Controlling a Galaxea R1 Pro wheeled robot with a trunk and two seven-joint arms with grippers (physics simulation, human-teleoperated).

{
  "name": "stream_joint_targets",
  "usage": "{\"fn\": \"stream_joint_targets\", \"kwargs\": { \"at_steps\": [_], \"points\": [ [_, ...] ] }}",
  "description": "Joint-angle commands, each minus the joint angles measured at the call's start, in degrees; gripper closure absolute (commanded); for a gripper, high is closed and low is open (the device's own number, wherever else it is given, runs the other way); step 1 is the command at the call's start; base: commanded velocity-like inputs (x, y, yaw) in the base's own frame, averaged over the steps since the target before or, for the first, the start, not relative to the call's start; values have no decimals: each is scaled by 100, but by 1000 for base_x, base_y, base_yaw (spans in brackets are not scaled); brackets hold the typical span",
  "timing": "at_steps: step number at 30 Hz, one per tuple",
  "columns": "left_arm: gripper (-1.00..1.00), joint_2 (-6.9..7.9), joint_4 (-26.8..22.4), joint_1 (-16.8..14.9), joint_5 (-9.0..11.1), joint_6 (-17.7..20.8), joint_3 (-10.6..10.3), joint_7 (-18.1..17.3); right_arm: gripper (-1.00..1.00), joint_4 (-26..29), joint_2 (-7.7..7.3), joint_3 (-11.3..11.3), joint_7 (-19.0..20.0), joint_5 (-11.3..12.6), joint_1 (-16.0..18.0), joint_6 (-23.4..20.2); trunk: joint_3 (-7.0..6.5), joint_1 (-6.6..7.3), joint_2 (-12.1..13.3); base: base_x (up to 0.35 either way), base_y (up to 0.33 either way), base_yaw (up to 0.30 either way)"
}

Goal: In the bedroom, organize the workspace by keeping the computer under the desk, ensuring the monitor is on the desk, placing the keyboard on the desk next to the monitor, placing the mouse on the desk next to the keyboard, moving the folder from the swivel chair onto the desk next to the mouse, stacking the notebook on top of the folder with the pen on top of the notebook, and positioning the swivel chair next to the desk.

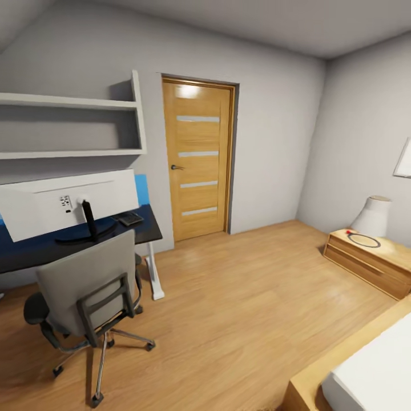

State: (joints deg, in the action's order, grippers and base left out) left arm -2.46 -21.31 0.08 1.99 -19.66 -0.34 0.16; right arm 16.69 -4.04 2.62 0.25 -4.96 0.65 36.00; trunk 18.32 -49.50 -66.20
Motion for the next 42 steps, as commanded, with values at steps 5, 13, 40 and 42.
{"fn": "stream_joint_targets", "kwargs": {
  "at_steps": [5, 13, 40, 42],
  "points": [
    [-100, 0, -5, 1, 20, -11, -2, 2, -100, -47, 0, 20, -9, -249, 5, 0, 18, 0, -4, 0, 0, -274],
    [-100, 0, -5, 1, 20, -11, -1, 2, -100, -52, 0, 19, -8, -324, 5, -5, 72, 0, -4, 0, 0, -212],
    [-100, 0, -5, 1, 21, -11, 0, -7, -100, -61, 0, 7, -39, -324, 5, 7, 288, 0, -4, 158, 20, -148],
    [-100, 0, -5, 1, 22, -11, -1, -7, -100, -65, 0, 4, -45, -323, 5, 5, 297, 0, -4, 323, 153, -15]
  ]
}}
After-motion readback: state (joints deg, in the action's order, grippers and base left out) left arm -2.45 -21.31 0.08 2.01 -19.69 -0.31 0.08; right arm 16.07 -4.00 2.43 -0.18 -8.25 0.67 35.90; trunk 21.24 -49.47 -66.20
